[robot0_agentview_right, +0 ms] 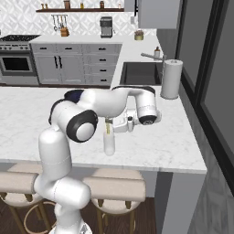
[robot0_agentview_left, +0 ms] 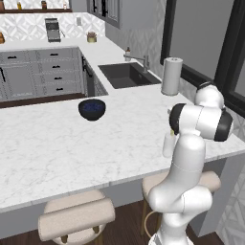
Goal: Take a straw from the drawer in front and place it inside the glass cup on the dining counter.
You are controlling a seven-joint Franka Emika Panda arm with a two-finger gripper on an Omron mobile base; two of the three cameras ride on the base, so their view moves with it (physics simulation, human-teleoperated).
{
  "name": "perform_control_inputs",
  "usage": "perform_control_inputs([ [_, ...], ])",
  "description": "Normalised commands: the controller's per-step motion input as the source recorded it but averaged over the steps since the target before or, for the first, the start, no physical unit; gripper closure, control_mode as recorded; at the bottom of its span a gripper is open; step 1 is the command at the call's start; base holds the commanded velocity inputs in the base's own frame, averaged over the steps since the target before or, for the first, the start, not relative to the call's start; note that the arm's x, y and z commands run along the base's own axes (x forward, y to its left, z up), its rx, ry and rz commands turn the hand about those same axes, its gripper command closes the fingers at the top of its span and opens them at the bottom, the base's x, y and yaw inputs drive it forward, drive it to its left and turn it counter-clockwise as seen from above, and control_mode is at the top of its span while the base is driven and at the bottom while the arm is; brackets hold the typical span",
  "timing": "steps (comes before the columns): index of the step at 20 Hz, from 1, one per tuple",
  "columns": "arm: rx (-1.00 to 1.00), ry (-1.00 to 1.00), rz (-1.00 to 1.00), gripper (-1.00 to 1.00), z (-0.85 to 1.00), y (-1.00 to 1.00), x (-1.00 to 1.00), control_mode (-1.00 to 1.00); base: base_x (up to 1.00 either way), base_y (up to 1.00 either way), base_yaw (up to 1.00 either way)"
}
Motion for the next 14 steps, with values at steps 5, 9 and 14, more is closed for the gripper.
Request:
perform_control_inputs([
  [5,0.0,0.0,0.03,1.0,0.09,0.0,-0.03,-1.0,0.0,0.0,0.0],
  [9,-0.01,0.0,0.01,1.0,-0.06,0.01,0.08,-1.0,0.0,0.0,0.0],
  [14,-0.08,0.07,0.01,1.0,-0.5,0.0,0.34,-1.0,0.0,0.0,0.0],
])
